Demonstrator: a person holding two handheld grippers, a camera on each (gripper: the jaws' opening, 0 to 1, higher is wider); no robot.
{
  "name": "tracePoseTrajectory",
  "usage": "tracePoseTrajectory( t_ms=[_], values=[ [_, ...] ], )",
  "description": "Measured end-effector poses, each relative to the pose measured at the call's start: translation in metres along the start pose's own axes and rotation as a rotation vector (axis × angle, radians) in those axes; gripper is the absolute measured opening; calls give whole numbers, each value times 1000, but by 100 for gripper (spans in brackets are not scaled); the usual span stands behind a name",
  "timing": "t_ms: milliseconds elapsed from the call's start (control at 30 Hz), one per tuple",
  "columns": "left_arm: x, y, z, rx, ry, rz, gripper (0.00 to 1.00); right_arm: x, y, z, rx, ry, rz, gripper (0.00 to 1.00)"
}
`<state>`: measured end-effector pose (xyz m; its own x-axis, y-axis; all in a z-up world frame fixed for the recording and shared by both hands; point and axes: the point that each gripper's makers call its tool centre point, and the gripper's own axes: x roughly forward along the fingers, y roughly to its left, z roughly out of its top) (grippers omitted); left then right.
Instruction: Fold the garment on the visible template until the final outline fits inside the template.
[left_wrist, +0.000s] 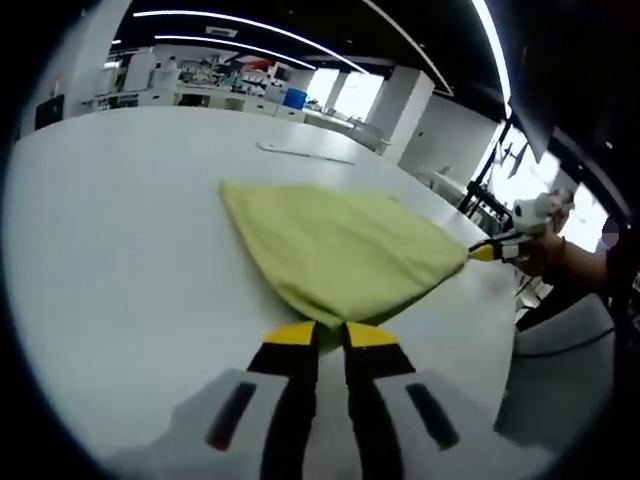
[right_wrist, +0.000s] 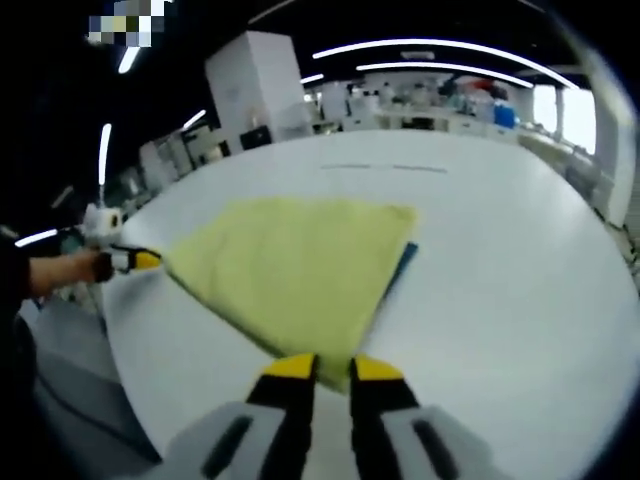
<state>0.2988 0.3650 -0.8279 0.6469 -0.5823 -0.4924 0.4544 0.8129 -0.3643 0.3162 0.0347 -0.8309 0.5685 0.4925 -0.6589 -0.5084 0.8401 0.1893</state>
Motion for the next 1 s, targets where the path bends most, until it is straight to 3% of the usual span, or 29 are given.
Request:
tracePoseTrajectory(
  t_ms=[300,1000],
  values=[
    [2,0,-1,27,5,-3,0,1,-3,0,-26,0,-4,0],
    [-17,-6,-8,128,57,-13,0,-2,-17,6,-11,-9,-30,0]
  ],
)
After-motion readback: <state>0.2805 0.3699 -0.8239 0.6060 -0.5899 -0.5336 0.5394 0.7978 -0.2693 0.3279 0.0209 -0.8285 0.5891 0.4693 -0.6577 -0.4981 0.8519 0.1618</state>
